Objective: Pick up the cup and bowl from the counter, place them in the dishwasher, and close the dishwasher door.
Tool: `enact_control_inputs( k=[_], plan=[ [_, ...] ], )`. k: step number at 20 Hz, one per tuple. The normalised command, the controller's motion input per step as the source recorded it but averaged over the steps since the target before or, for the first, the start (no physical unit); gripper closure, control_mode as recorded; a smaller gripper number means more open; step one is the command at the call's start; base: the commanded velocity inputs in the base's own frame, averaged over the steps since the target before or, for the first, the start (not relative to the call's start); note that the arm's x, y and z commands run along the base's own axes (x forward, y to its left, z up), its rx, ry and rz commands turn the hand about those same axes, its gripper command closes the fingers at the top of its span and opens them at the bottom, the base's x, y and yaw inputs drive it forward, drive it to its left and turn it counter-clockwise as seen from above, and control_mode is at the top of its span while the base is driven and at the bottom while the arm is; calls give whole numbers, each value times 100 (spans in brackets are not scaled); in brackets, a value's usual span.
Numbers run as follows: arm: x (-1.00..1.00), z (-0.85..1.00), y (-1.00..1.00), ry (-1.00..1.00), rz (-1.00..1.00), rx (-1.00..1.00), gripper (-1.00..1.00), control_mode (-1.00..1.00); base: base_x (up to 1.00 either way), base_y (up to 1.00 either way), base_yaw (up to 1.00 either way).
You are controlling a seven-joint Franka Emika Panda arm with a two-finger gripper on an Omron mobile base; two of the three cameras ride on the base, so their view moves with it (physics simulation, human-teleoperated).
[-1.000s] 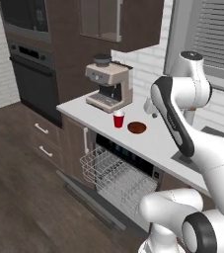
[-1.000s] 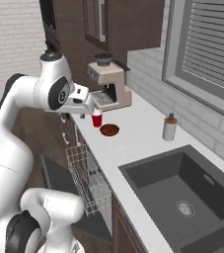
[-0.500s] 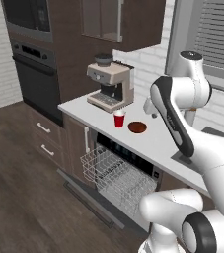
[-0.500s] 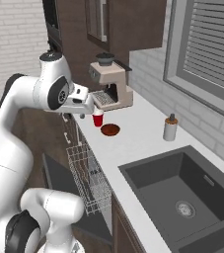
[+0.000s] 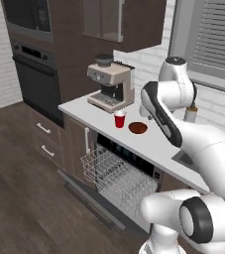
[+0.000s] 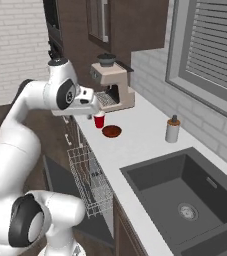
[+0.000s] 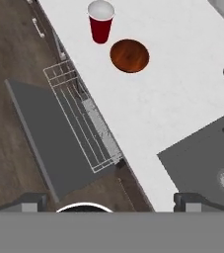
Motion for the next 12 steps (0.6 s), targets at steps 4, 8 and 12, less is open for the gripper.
enact_control_inputs(
  k=[4, 8, 12],
  plan=[
    [100, -100, 1, 22, 14, -35, -100, -100, 0, 0, 0],
    [99, -82, 0, 10, 11, -14, -100, -100, 0, 0, 0],
    [92, -75, -4, 8, 9, -5, -100, -100, 0, 0, 0]
  ],
)
